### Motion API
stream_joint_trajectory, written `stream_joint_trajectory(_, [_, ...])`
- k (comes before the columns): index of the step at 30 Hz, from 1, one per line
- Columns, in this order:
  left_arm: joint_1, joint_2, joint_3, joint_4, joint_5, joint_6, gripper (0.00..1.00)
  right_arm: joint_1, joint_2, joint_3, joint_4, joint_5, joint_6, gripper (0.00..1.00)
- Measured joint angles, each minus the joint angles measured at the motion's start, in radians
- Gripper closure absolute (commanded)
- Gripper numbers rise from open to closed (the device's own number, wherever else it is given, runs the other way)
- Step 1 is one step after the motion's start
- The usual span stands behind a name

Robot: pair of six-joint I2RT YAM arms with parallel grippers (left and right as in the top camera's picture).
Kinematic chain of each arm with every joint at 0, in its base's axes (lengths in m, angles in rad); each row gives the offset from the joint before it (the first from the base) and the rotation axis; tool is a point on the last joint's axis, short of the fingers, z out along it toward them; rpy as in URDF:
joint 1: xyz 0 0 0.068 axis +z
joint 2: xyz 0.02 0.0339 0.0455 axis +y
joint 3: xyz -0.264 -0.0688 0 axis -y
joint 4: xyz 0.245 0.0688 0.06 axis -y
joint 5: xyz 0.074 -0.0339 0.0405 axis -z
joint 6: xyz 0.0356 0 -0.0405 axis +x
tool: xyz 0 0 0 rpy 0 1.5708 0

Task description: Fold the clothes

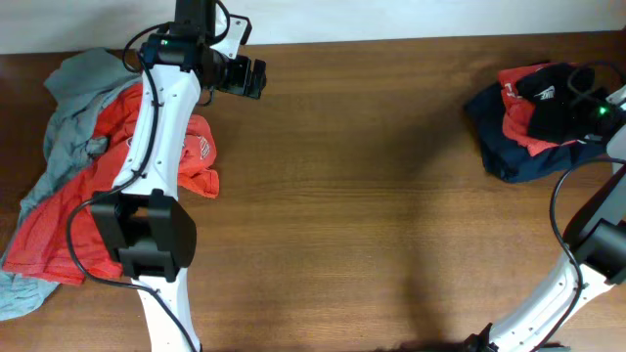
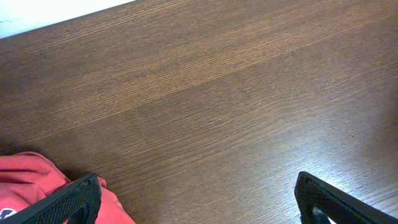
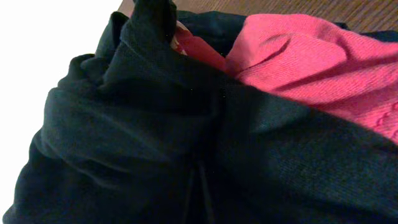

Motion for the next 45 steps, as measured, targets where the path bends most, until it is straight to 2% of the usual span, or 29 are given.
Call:
stream_joint_trajectory(4, [0.0,0.0,0.0,0.0,-0.001,0.0,0.01,0.0,-0.043,-0.004,-0.013,-0.008,-0.001,0.87])
stream_joint_trajectory(8, [0.0,0.0,0.0,0.002,-0.024,0.0,0.01,0.003,-0.152,-0.011,-0.039,-0.026,0.003,0.72])
stream_joint_trajectory(10, [0.0,0.0,0.0,0.002,-0.042,0.0,0.01,0.005,-0.237,-0.011,-0.055,-0.032,0.002,0.52])
stream_joint_trajectory(12, [0.0,0.0,0.001,0.002,-0.054,0.0,0.01,0.008,-0.319,-0.011,-0.074,-0.036,0.0,0.39])
stream_joint_trajectory(19, [0.01,0.0,0.062,0.003,-0.069,0.0,0.01,0.035,-0.606,-0.01,-0.24,-0.095,-0.04,0.0])
stream_joint_trajectory(30, [0.033,0.0,0.08,0.003,-0.075,0.0,0.01,0.195,-0.84,-0.01,-0.578,-0.137,-0.161,0.01])
stream_joint_trajectory(39, [0.032,0.0,0.08,0.003,-0.075,0.0,0.01,0.24,-0.845,-0.01,-0.743,-0.138,-0.169,0.01])
stream_joint_trajectory(45, [0.032,0.0,0.08,0.003,-0.076,0.0,0.01,0.24,-0.844,-0.01,-0.774,-0.146,-0.169,0.01])
